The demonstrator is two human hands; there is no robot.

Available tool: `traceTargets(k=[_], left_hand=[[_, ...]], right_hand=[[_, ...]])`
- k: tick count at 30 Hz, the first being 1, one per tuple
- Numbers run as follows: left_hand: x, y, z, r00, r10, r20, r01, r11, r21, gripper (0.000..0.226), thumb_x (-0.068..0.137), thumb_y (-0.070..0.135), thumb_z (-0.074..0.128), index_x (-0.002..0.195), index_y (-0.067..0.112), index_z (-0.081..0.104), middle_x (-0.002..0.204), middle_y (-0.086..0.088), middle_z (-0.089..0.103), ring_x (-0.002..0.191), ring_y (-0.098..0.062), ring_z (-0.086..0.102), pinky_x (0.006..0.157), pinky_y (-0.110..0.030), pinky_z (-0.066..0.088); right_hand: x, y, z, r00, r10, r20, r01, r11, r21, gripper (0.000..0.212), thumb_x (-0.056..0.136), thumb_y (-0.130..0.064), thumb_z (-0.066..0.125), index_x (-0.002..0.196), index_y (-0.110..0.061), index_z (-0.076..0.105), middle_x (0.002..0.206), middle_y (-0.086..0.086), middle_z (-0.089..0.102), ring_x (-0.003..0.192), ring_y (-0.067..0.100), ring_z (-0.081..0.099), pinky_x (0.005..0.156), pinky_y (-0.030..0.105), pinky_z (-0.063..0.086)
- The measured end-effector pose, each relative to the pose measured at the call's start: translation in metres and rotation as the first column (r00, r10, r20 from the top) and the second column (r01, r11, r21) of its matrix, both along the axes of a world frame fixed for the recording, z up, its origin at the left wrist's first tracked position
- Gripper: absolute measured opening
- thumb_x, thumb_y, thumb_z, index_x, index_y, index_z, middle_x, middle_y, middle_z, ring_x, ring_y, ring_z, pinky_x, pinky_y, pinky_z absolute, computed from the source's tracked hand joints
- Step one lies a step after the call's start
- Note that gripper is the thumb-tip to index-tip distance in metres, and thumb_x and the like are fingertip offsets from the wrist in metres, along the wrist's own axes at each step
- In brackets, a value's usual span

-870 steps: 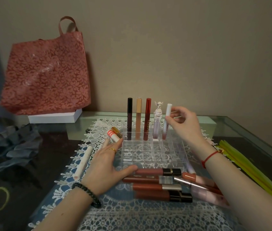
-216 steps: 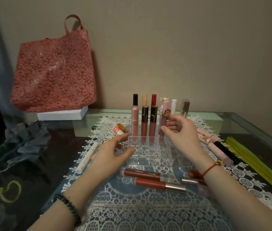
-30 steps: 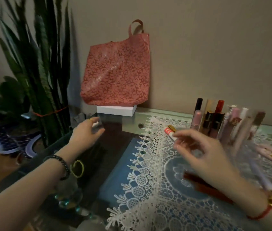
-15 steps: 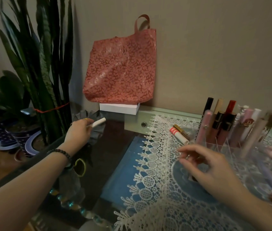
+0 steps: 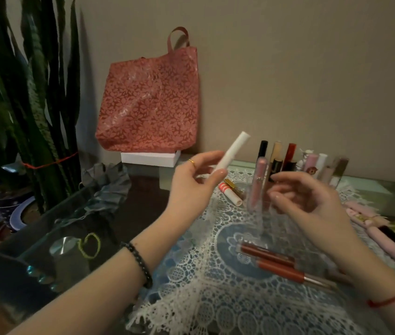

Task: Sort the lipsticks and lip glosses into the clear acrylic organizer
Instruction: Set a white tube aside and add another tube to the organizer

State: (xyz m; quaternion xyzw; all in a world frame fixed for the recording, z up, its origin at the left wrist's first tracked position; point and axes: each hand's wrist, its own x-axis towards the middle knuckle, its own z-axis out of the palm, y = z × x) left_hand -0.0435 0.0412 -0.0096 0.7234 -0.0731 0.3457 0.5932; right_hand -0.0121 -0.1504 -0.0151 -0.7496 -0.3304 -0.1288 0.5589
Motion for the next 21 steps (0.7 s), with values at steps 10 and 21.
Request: traceTargets(k=[10,21], left_hand=[[0.022,-0.089,-0.013,0.965,-0.263,0.002,0.259,0.950,-0.173,0.029,0.077,0.001,0.064,0.095,0.023,0.064,0.087,0.011,0.069,0.080,-0.003,0.065,0.070,-0.015,0.050],[0.030,-0.103,-0.031,0.988,-0.153,0.003,0.151,0.975,0.164,0.032,0.077,0.019,0.065,0.108,0.026,0.060,0.096,0.015,0.066,0.091,0.000,0.060,0.081,-0.015,0.047]], right_hand=[[0.018,-0.028,0.017,0.993,0.061,-0.097,-0.036,0.970,0.239,0.027,0.068,-0.020,0.068,0.094,-0.026,0.060,0.084,-0.008,0.070,0.077,0.008,0.067,0.067,0.016,0.053],[0.035,-0.050,0.000,0.998,-0.027,-0.063,0.041,0.970,0.240,0.022,0.073,-0.013,0.069,0.088,-0.028,0.063,0.086,-0.010,0.070,0.080,0.007,0.066,0.067,0.016,0.052]])
